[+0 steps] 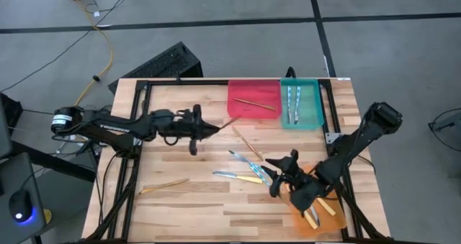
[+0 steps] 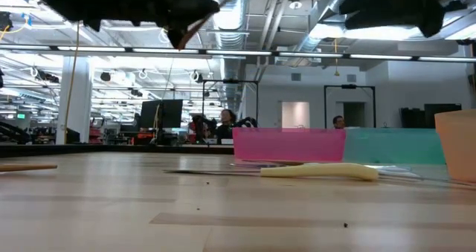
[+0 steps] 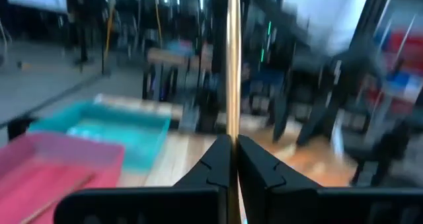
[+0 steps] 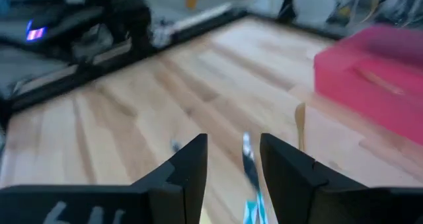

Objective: Sort silverware by color (type)
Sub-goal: Put the golden knife into the red bin

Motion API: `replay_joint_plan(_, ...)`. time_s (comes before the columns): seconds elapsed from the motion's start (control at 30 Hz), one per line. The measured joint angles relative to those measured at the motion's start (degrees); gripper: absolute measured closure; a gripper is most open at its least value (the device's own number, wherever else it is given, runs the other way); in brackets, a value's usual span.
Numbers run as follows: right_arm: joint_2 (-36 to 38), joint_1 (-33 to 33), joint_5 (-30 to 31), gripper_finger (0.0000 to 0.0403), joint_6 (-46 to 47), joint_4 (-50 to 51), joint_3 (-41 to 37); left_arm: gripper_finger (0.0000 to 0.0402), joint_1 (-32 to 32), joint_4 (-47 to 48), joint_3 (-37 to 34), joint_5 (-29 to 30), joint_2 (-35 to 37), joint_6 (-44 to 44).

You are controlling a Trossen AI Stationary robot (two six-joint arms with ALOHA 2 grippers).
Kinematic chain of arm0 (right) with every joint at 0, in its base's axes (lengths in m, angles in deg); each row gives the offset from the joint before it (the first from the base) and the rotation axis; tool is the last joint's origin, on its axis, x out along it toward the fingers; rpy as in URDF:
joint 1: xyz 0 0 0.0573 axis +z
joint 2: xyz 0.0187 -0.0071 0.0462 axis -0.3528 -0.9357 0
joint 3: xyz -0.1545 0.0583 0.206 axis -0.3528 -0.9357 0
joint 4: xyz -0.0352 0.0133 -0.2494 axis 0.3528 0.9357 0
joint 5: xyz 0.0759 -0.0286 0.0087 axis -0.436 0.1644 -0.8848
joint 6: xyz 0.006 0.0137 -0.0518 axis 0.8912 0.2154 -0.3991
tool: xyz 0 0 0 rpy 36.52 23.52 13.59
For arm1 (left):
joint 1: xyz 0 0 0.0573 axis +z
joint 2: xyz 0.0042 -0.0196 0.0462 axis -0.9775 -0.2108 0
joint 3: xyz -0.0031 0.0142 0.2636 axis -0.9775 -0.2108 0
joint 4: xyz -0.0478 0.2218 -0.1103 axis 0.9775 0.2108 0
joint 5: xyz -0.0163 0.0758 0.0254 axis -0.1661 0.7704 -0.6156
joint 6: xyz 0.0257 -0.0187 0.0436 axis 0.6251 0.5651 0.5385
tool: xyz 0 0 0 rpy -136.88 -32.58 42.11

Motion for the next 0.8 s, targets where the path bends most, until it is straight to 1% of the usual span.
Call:
replay_joint_plan(0.03, -1.20, -0.56, 1.61, 0.0241, -0.73, -2.52, 0.01, 0.0401, -0.28, -4.20, -1.64, 0.50, 0.23, -1.28)
replay_joint_plan(0.1, -3.20, -2.45, 2.77, 0.0241, -3.89, -7.27, 0.04, 0.0401, -0.81, -11.37, -4.41, 1.18, 0.31, -3.21)
replay_joint_plan(0.17, -4.82, -5.20, 1.87, 0.0241, -7.97, -13.68, 0.04, 0.0401, -1.43, -15.43, -6.44, 1.21, 0.29, -4.26)
replay_joint_plan(0.2, -5.58, -6.84, 0.29, 0.0241, -10.68, -17.28, 0.04, 0.0401, -1.72, -17.16, -7.18, 1.29, 0.27, -4.49)
replay_joint_plan(0.3, -7.71, -12.12, -7.70, 0.0240, -20.45, -30.55, 0.04, 0.0401, -3.17, -20.56, -8.67, 2.61, 0.27, -4.83)
replay_joint_plan(0.4, -10.10, -17.47, -19.70, 0.0234, -31.15, -45.34, 0.11, 0.0401, -4.74, -20.92, -9.01, 3.78, 0.27, -4.48)
replay_joint_plan(0.47, -11.07, -20.32, -24.86, 0.0226, -35.25, -52.22, 0.11, 0.0401, -5.72, -21.22, -9.01, 3.81, 0.27, -3.88)
replay_joint_plan(0.53, -11.49, -22.80, -27.64, 0.0217, -36.28, -55.46, 0.13, 0.0401, -6.79, -21.20, -9.01, 3.85, 0.27, -3.09)
replay_joint_plan(0.63, -11.72, -25.43, -29.84, 0.0199, -36.71, -56.72, 0.11, 0.0401, -8.22, -21.24, -9.01, 4.25, 0.27, -2.66)
replay_joint_plan(0.77, -11.71, -27.40, -34.43, 0.0166, -39.20, -62.08, 0.11, 0.0401, -9.78, -21.20, -9.01, 5.96, 0.27, -0.74)
replay_joint_plan(0.8, -11.69, -27.51, -34.68, 0.0157, -40.36, -63.28, 0.11, 0.0401, -10.00, -21.22, -9.01, 6.52, 0.27, -0.31)
